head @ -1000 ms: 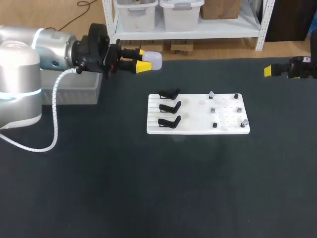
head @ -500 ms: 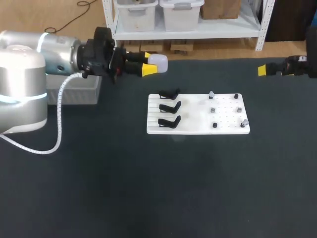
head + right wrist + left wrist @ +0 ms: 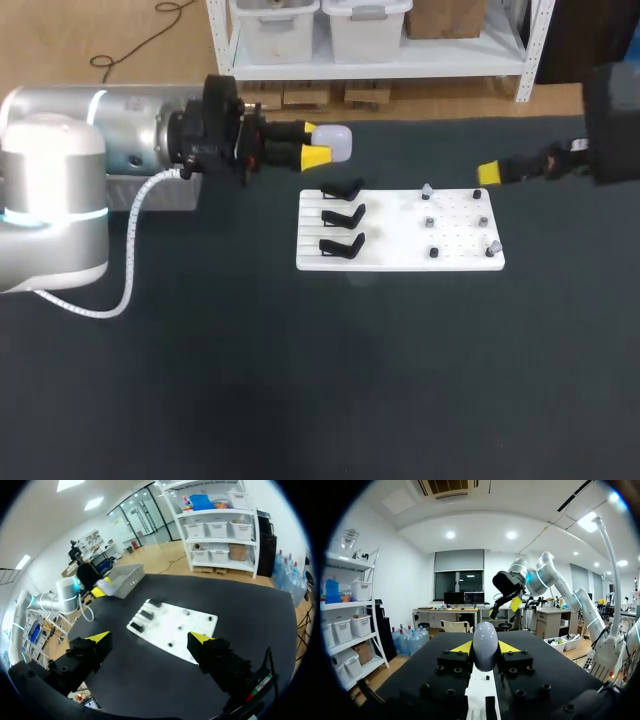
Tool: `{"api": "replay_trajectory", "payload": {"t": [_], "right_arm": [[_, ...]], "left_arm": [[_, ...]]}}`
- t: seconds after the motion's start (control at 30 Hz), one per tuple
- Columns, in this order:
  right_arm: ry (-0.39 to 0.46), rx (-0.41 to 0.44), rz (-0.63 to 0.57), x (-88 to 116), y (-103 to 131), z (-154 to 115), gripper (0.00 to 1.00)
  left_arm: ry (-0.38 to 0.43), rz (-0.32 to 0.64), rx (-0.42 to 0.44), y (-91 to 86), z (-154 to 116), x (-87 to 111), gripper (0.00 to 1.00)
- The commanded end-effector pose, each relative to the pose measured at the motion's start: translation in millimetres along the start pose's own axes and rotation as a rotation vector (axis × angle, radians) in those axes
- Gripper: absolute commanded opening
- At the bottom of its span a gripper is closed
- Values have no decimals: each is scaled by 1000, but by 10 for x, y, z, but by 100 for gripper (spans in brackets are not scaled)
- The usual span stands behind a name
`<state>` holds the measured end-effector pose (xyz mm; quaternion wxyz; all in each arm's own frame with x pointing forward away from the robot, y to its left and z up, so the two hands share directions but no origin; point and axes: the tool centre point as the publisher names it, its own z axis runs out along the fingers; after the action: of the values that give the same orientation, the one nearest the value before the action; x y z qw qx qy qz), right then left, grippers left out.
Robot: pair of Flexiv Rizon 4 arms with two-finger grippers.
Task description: Pick up each earbud case from the left stands, insert the matching earbuds, close the lid, and place the case in the box.
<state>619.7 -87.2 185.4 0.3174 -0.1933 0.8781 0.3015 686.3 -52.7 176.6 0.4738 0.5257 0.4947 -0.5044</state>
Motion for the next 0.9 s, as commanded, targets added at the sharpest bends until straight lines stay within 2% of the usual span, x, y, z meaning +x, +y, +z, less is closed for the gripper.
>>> {"api": "replay_trajectory", "payload": {"t": [0.03,0.6,0.9], "right_arm": [[19,-48,-14,-63,127,185,100],[115,-104,-136,-283,712,632,100],[133,-99,-180,-432,871,881,100]], "left_arm": [[0,1,-25,-31,-13,8,0],[5,15,-21,-24,-8,59,0],[5,15,-21,-24,-8,59,0]]}}
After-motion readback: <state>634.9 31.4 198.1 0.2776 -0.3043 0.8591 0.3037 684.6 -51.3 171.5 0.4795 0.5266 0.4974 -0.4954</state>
